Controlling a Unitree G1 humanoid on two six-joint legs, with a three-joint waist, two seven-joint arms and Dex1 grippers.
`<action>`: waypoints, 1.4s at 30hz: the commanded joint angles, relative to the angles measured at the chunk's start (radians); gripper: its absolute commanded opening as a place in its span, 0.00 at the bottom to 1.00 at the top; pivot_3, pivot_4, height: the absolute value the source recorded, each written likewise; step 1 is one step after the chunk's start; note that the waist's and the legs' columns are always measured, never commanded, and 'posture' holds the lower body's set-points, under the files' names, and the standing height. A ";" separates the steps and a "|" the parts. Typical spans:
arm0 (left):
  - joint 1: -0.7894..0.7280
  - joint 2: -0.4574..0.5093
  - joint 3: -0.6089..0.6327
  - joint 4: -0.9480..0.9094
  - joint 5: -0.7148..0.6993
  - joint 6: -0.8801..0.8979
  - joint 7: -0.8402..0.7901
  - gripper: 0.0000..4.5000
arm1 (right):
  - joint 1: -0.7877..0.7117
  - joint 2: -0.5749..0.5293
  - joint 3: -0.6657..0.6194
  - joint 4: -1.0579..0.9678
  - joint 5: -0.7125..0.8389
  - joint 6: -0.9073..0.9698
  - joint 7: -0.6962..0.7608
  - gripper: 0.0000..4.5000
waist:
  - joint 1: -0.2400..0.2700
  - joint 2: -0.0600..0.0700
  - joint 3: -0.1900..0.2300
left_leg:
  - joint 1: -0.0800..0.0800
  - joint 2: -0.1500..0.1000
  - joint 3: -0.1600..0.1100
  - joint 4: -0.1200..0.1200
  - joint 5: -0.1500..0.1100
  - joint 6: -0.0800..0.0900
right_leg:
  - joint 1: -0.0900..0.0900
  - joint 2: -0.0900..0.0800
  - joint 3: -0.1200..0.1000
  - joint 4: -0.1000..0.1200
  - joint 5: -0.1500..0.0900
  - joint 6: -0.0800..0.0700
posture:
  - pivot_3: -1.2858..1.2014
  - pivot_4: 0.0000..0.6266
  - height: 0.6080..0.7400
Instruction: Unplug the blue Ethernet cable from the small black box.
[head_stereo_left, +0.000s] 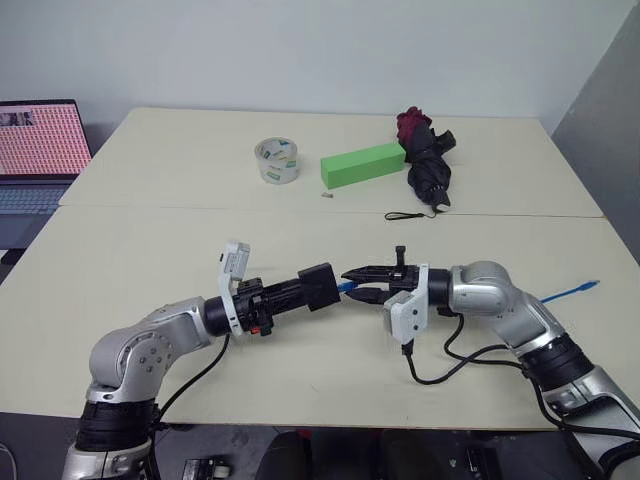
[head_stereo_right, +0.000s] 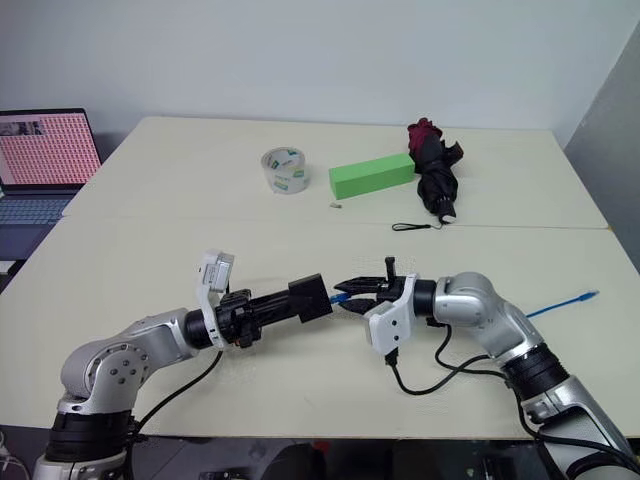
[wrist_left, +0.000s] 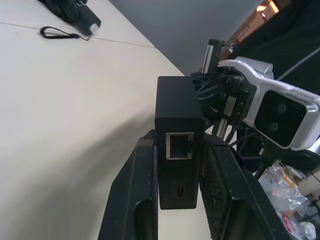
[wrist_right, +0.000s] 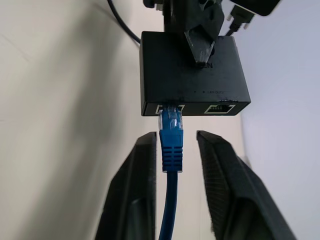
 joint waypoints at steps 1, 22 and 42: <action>-0.020 0.040 -0.021 -0.021 0.023 -0.038 -0.075 0.17 | 0.033 -0.028 -0.067 -0.182 0.231 0.235 0.094 0.51 | 0.000 0.000 0.000 | 0.000 0.000 0.000 0.000 0.000 0.000 | 0.000 0.000 0.000 0.000 0.000 0.000 | 0.52 0.24 1.00; -0.070 0.128 -0.071 -0.070 0.058 -0.089 -0.236 0.17 | 0.051 -0.002 -0.218 -0.452 1.024 1.414 0.112 0.58 | 0.000 0.000 0.000 | -0.001 -0.001 -0.002 -0.001 0.000 0.001 | 0.000 0.000 -0.001 -0.002 0.000 0.000 | 0.52 0.24 1.00; -0.044 0.117 -0.060 -0.113 0.036 -0.081 -0.201 0.17 | 0.028 -0.006 -0.143 -0.423 0.905 1.392 0.179 0.13 | 0.000 0.000 0.000 | -0.001 -0.001 -0.002 -0.001 0.000 0.001 | 0.000 0.000 -0.001 -0.002 0.000 0.000 | 0.52 0.24 1.00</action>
